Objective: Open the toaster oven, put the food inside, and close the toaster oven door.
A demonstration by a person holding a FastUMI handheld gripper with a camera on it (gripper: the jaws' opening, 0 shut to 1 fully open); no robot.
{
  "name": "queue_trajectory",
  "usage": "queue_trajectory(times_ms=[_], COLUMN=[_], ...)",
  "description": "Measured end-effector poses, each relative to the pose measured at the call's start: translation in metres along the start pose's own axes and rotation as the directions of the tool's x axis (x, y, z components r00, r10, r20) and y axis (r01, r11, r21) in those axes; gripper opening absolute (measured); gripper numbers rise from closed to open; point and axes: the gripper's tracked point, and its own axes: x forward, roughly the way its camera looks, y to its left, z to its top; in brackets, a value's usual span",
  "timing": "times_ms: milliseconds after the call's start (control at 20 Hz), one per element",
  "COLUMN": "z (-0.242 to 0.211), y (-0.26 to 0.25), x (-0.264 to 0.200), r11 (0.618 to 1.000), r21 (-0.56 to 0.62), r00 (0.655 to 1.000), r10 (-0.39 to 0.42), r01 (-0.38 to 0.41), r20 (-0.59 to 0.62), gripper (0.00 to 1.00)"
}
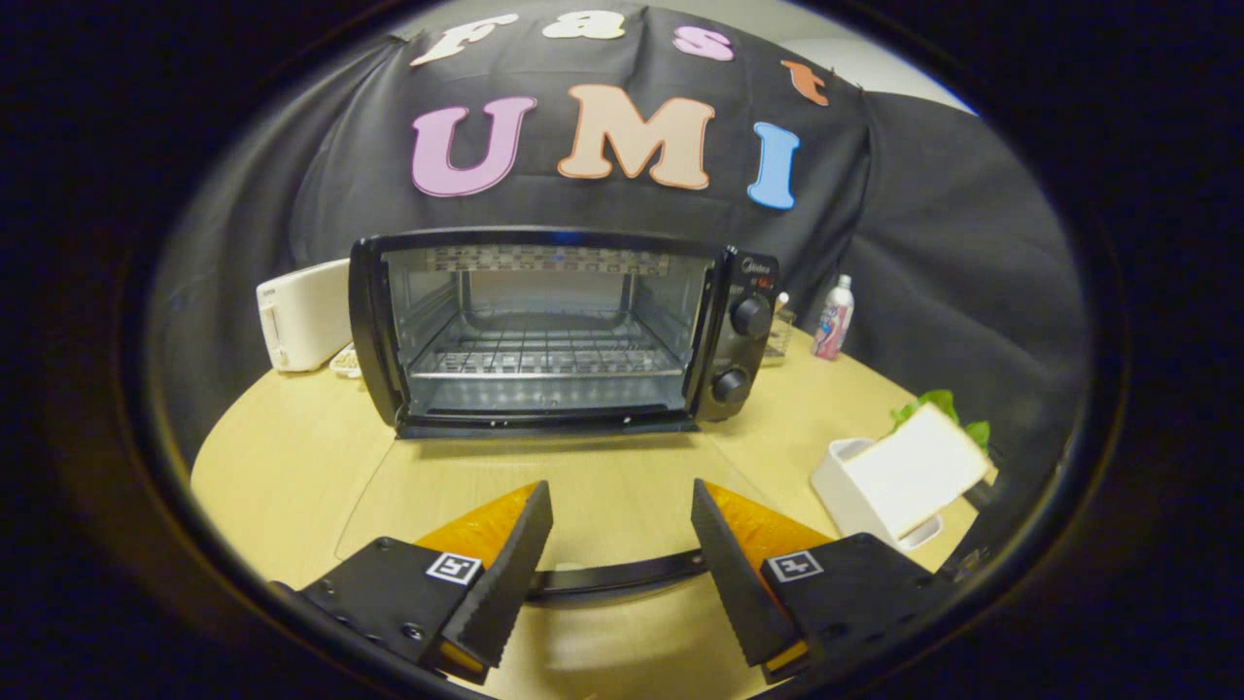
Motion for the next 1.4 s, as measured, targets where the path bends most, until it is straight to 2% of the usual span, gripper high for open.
queue_trajectory(times_ms=[150,300,500,750,950,1150,1350,1400], z=[0.029,0.042,0.032,0.007,-0.014,-0.039,-0.039,-0.039], y=[-0.041,-0.103,-0.190,-0.260,-0.278,-0.276,-0.266,-0.263], x=[-0.013,-0.025,-0.033,-0.029,-0.012,0.011,0.029,0.033], r11=[1.000,0.997,0.976,0.933,0.877,0.826,0.805,0.803], r21=[0.007,0.075,0.219,0.360,0.472,0.548,0.567,0.567], r00=[0.997,0.992,0.988,0.988,0.989,0.990,0.984,0.983], r10=[0.007,-0.005,-0.043,-0.043,0.023,0.082,0.134,0.145], r01=[-0.008,-0.004,0.010,-0.014,-0.091,-0.132,-0.177,-0.182], r20=[0.074,0.123,0.149,0.152,0.148,0.116,0.117,0.111], gripper=[0.91,0.91,0.90,0.87,0.86,0.87,0.88,0.85])
